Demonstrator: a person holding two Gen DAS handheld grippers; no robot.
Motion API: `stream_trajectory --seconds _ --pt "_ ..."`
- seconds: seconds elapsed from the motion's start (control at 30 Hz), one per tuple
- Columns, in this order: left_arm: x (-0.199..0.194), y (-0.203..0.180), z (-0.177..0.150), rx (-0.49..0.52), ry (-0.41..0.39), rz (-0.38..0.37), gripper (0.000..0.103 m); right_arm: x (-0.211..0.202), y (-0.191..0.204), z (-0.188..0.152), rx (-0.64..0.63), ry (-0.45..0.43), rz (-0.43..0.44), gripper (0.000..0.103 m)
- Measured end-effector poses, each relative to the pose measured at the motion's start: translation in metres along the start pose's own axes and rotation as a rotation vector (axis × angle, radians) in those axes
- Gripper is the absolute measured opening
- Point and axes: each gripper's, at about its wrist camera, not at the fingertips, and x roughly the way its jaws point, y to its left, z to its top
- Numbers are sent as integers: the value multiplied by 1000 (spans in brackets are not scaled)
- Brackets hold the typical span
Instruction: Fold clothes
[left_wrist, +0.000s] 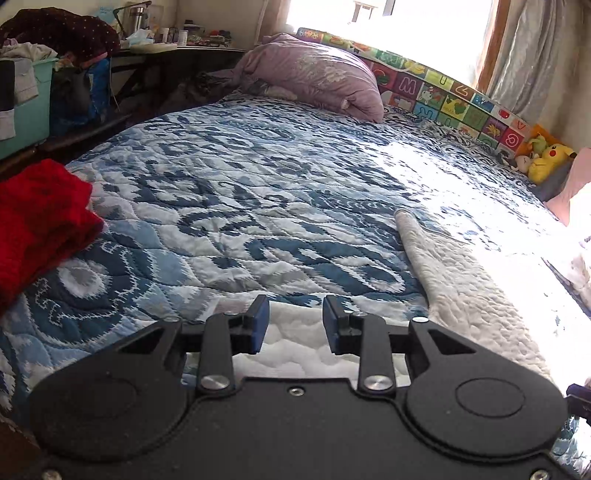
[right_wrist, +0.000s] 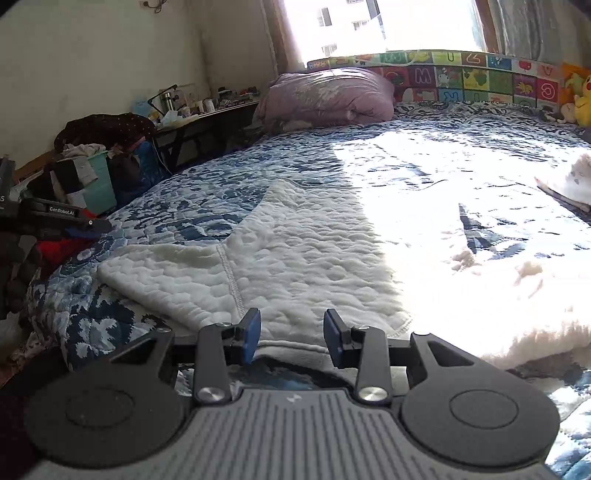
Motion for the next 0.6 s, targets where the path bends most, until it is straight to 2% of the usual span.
stream_trajectory --seconds 0.07,0.13,0.17,0.23,0.27,0.3,0.4,0.5,0.6 --pt "15 -37 -8 63 37 -86 30 -1 -34 5 67 -27 -74 39" --pt "22 -72 -20 112 69 -149 30 5 -64 -1 74 -5 -174 50" --pt "25 -88 -26 132 84 -176 30 6 -81 -6 111 4 -216 48" --pt "32 -120 -38 173 113 -229 30 -5 -123 -20 291 -16 -252 37" --pt "35 -135 -44 192 128 -256 30 -13 -136 -26 354 -39 -255 35" --pt "35 -145 -51 214 140 -283 30 -19 -143 -27 376 -48 -265 27" --pt "39 -171 -65 288 154 -323 30 -28 -143 -23 361 -68 -278 33" --pt "47 -189 -76 321 167 -360 30 -20 -137 -9 359 -106 -201 34" --pt "56 -194 -86 330 187 -342 30 2 -135 6 352 -110 -149 34"
